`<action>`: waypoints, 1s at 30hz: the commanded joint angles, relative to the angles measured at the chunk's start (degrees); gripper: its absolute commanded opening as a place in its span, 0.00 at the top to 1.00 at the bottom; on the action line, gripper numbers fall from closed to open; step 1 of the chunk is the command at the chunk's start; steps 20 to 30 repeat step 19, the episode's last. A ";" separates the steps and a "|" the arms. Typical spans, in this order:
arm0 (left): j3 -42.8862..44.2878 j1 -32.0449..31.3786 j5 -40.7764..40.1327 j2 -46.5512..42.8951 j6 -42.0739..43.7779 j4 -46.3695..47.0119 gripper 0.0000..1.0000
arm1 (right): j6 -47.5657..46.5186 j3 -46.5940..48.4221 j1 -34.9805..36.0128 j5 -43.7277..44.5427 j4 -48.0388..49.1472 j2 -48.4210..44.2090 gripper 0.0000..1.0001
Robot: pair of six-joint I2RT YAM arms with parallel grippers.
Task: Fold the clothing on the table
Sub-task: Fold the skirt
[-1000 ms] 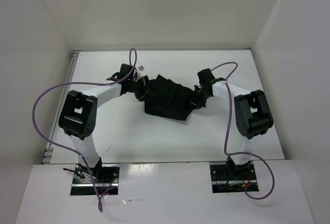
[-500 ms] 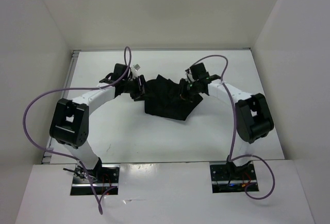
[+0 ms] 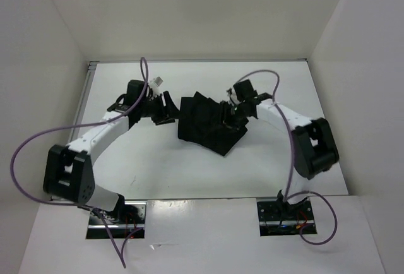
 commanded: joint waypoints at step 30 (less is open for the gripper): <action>-23.38 0.33 -4.47 -43.88 -8.38 7.52 0.17 | 9.35 -20.70 -16.43 13.31 -4.05 -62.31 0.00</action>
